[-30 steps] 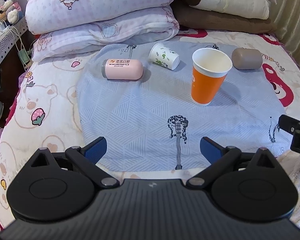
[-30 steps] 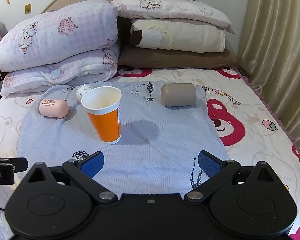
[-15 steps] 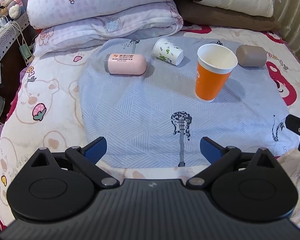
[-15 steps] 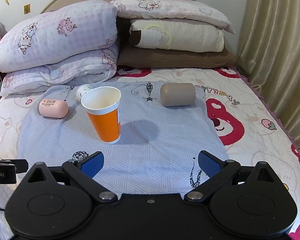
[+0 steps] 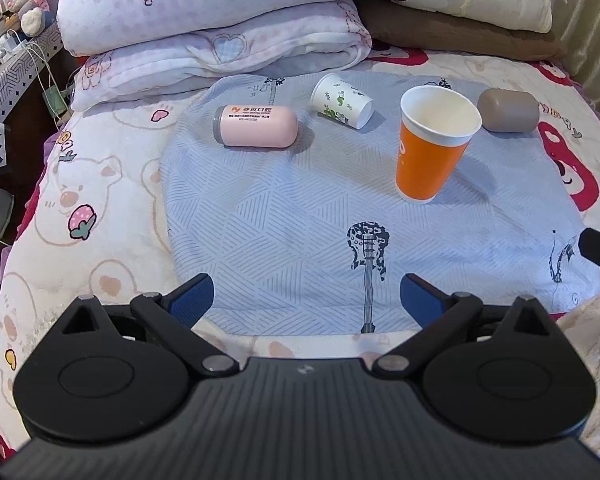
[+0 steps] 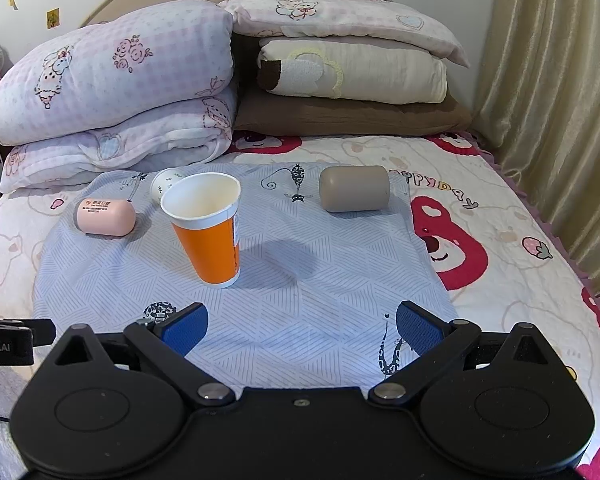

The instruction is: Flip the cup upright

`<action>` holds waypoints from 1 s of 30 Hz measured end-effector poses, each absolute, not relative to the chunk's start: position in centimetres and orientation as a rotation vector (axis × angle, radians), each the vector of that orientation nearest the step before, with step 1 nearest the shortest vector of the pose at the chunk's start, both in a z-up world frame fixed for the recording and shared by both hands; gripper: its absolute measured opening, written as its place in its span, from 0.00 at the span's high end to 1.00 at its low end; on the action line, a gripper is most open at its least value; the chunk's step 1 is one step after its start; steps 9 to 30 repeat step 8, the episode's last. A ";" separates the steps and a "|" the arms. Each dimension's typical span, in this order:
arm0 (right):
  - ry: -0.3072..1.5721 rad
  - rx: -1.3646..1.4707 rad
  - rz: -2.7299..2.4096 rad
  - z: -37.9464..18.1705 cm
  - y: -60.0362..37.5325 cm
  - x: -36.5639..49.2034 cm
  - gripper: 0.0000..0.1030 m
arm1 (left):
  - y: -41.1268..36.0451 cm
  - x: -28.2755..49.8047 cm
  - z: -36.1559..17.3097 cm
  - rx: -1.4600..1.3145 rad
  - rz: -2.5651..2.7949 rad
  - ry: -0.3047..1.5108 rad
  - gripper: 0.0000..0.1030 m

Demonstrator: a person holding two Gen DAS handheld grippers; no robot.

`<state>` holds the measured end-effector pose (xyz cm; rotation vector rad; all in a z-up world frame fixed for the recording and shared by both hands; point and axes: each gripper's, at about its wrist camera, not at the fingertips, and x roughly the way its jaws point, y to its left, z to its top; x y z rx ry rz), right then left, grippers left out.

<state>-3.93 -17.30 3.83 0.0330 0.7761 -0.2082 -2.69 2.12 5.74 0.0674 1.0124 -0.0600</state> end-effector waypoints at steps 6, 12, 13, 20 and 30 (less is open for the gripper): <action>0.776 0.033 -0.207 3.8 -17.3 -4.0 0.01 | 2.1 -2.8 5.6 0.077 -0.075 1.012 0.02; 0.777 0.032 -0.207 3.8 -17.3 -4.0 0.01 | 2.1 -2.8 5.5 0.082 -0.074 1.016 0.02; 0.777 0.032 -0.207 3.8 -17.3 -4.0 0.01 | 2.1 -2.8 5.5 0.082 -0.074 1.016 0.02; 0.777 0.032 -0.207 3.8 -17.3 -4.0 0.01 | 2.1 -2.8 5.5 0.082 -0.074 1.016 0.02; 0.777 0.032 -0.207 3.8 -17.3 -4.0 0.01 | 2.1 -2.8 5.5 0.082 -0.074 1.016 0.02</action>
